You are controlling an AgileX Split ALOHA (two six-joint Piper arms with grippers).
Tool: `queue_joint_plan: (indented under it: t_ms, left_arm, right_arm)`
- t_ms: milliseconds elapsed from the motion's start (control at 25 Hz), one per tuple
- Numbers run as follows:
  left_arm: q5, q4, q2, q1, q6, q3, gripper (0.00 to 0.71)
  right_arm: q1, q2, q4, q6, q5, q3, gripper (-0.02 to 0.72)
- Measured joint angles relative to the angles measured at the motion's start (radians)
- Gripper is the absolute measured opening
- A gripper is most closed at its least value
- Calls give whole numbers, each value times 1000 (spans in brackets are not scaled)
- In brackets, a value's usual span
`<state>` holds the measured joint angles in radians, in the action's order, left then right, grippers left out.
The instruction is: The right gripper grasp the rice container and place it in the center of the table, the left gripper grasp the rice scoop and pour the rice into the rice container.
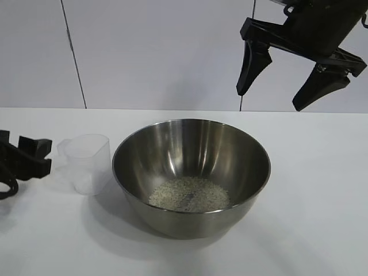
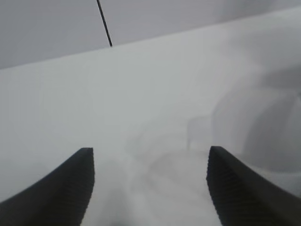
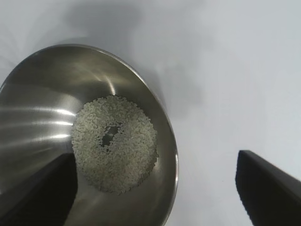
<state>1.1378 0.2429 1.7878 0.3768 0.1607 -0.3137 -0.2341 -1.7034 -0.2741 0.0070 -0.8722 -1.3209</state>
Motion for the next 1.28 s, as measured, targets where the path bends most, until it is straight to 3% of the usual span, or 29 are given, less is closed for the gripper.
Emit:
queue_joint_plan:
  t_ms: [80, 240, 320, 400, 600, 800, 1000, 1280]
  left_arm:
    - [-67, 25, -78, 0, -50, 2, 619]
    - [-290, 34, -230, -2, -137, -2, 655]
    - [-482, 5, -318, -2, -181, -41, 672]
    - [-742, -33, -386, -2, -215, -117, 683]
    - [-1335, -94, -445, -2, -229, -426, 689]
    - [-1723, -100, -375, -2, -229, -692, 689]
    - [-1928, -83, -267, -2, -229, -864, 689]
    - [-2031, 40, -156, -2, -223, -1007, 689]
  right_arm:
    - [0, 0, -2, 0, 0, 0, 631]
    - [0, 0, -2, 0, 0, 0, 631]
    - [0, 0, -2, 0, 0, 0, 631]
    - [0, 0, -2, 0, 0, 0, 631]
    - [0, 0, -2, 0, 0, 0, 635]
    - [0, 0, -7, 0, 0, 0, 644]
    - [0, 0, -30, 0, 0, 0, 652]
    - [0, 0, -63, 0, 0, 0, 652]
